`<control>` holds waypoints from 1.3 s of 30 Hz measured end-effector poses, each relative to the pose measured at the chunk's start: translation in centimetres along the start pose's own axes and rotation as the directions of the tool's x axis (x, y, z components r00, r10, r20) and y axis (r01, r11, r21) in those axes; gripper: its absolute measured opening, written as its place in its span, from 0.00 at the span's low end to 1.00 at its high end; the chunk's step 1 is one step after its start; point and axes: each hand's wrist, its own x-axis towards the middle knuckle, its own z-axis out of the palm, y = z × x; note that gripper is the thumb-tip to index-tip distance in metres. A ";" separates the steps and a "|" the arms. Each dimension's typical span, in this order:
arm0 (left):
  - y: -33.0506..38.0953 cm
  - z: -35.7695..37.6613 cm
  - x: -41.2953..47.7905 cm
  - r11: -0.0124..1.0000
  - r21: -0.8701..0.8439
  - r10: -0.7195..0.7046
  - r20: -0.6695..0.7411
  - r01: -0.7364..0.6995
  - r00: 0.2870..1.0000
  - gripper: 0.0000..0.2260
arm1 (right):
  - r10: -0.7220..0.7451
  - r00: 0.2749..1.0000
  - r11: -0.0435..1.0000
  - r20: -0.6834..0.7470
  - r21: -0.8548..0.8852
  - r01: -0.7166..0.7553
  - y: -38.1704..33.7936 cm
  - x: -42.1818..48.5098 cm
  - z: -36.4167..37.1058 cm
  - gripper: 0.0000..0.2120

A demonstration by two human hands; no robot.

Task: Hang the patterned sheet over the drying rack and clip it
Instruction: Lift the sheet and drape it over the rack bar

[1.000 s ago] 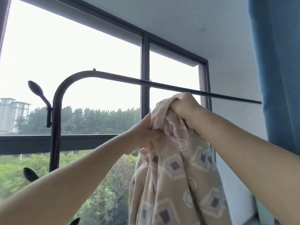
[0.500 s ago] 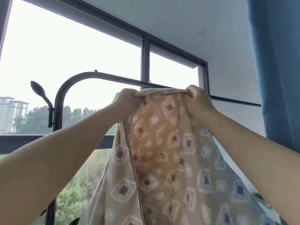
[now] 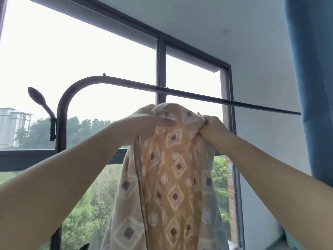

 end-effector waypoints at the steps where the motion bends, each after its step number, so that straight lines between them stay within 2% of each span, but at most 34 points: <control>1: -0.1 1.3 -0.1 0.998 0.052 -0.037 0.083 0.033 0.996 0.11 | -0.065 0.997 0.998 0.028 -0.015 0.066 -0.6 0.0 0.6 0.11; 2: -0.5 2.3 0.1 0.988 0.131 -0.093 0.098 0.079 0.991 0.10 | -0.130 0.989 0.991 0.069 -0.034 0.132 -1.2 0.0 1.2 0.13; 3: -1.0 2.8 0.3 0.973 0.186 -0.146 0.056 0.133 0.988 0.08 | -0.181 0.979 0.982 0.094 -0.035 0.185 -1.7 -0.1 1.6 0.11; 5: -2.0 2.4 0.9 0.968 0.137 -0.200 -0.074 0.208 0.977 0.05 | -0.192 0.976 0.981 0.104 0.054 0.187 -2.3 -0.2 1.3 0.09; 7: -2.7 1.0 1.4 0.984 -0.067 -0.175 -0.162 0.166 0.971 0.02 | -0.080 0.971 0.996 0.224 0.053 0.070 -2.0 -0.4 0.0 0.12; 8: -2.8 0.3 1.5 0.978 -0.169 -0.159 -0.210 0.124 0.965 0.02 | 0.018 0.942 0.999 0.336 -0.042 -0.004 -1.7 -0.6 -0.5 0.13; 10: -2.6 -1.1 1.9 0.962 -0.268 -0.141 -0.305 0.057 0.942 0.04 | 0.248 0.803 0.943 0.542 -0.326 -0.071 -0.8 -1.4 -0.8 0.10; 11: -2.3 -1.6 2.0 0.961 -0.274 -0.122 -0.334 0.028 0.935 0.04 | 0.325 0.747 0.897 0.580 -0.440 -0.049 -0.3 -1.6 -0.7 0.08; 12: -1.9 -2.0 2.1 0.963 -0.268 -0.100 -0.351 0.002 0.931 0.04 | 0.338 0.738 0.883 0.584 -0.469 -0.034 0.3 -1.7 -0.6 0.07; 13: -1.6 -2.3 2.1 0.967 -0.253 -0.080 -0.360 -0.015 0.929 0.04 | 0.290 0.782 0.911 0.551 -0.409 -0.050 0.9 -1.4 -0.7 0.06; 14: -1.4 -2.5 2.0 0.971 -0.237 -0.079 -0.370 -0.012 0.926 0.03 | 0.211 0.865 0.955 0.455 -0.283 -0.084 1.2 -1.2 -0.9 0.04; 15: -1.5 -2.7 2.0 0.976 -0.219 -0.091 -0.382 0.006 0.920 0.03 | 0.136 0.956 0.986 0.258 -0.131 -0.105 1.4 -1.0 -1.3 0.03; 16: -1.6 -2.9 1.9 0.978 -0.207 -0.103 -0.389 0.023 0.916 0.03 | 0.072 0.997 0.997 -0.028 0.008 -0.072 1.4 -0.8 -1.6 0.05; 17: -1.9 -3.0 1.8 0.979 -0.200 -0.107 -0.395 0.028 0.913 0.03 | 0.029 0.963 0.996 -0.268 0.089 -0.005 1.2 -0.6 -1.9 0.06; 18: -2.2 -3.0 1.7 0.981 -0.192 -0.102 -0.407 0.025 0.908 0.03 | -0.009 0.934 0.990 -0.358 0.126 0.058 0.9 -0.3 -2.2 0.07; 19: -2.6 -2.9 1.7 0.985 -0.171 -0.098 -0.421 0.027 0.902 0.03 | -0.056 0.949 0.991 -0.312 0.100 0.091 0.5 -0.2 -2.2 0.09; 21: -3.4 -2.7 1.4 0.990 -0.133 -0.090 -0.424 0.037 0.901 0.04 | -0.112 0.992 0.987 -0.054 -0.125 0.105 0.1 -0.6 -2.1 0.12; 22: -3.7 -2.5 1.4 0.992 -0.118 -0.083 -0.431 0.035 0.899 0.05 | -0.146 0.988 0.969 -0.060 -0.208 0.130 0.3 -0.5 -2.3 0.14; 23: -3.8 -2.4 1.4 0.995 -0.102 -0.061 -0.463 0.016 0.884 0.06 | -0.189 0.967 0.966 -0.169 -0.210 0.152 0.3 -0.3 -2.7 0.17; 24: -3.9 -2.2 1.5 0.997 -0.081 -0.026 -0.510 -0.018 0.860 0.06 | -0.199 0.936 0.976 -0.291 -0.141 0.163 0.0 -0.3 -3.1 0.18; 25: -3.7 -1.9 1.7 0.998 -0.049 0.016 -0.534 -0.050 0.845 0.06 | -0.185 0.931 0.982 -0.314 -0.107 0.159 -0.2 -0.1 -3.2 0.17; 27: -2.8 -0.9 1.7 0.999 0.021 0.040 -0.455 -0.035 0.890 0.04 | -0.153 0.981 0.970 -0.119 -0.205 0.126 -0.7 -0.1 -2.6 0.14; 28: -2.5 -0.4 1.8 0.999 0.033 0.027 -0.405 -0.015 0.914 0.04 | -0.152 0.986 0.964 -0.072 -0.232 0.132 -0.7 -0.1 -2.2 0.14; 29: -2.2 -0.1 1.9 1.000 0.024 0.011 -0.383 -0.003 0.924 0.05 | -0.161 0.982 0.971 -0.095 -0.192 0.141 -1.0 -0.1 -2.0 0.15; 31: -1.8 0.0 2.0 0.999 -0.040 0.002 -0.386 -0.019 0.922 0.06 | -0.146 0.978 0.988 -0.150 0.019 0.151 -1.7 -0.2 -1.9 0.11; 32: -1.5 0.0 1.9 0.999 -0.047 0.006 -0.372 -0.026 0.928 0.06 | -0.108 0.990 0.989 -0.086 0.093 0.116 -2.0 -0.1 -1.9 0.10; 35: -0.8 0.7 1.6 0.999 -0.016 0.042 -0.244 -0.047 0.969 0.02 | -0.028 0.970 0.988 0.240 0.153 -0.010 -2.8 -0.4 -1.0 0.34; 36: -0.5 1.0 1.5 0.997 -0.018 0.065 -0.200 -0.070 0.978 0.04 | -0.019 0.942 0.986 0.334 0.162 -0.037 -2.9 -0.5 -0.6 0.35; 38: -0.2 1.4 1.6 0.996 -0.021 0.089 -0.133 -0.092 0.987 0.05 | 0.004 0.885 0.976 0.465 0.191 -0.105 -2.9 -0.7 -0.1 0.23; 39: -0.1 1.5 1.5 0.996 -0.005 0.087 -0.124 -0.089 0.988 0.05 | 0.031 0.888 0.971 0.459 0.195 -0.135 -2.9 -0.8 0.0 0.20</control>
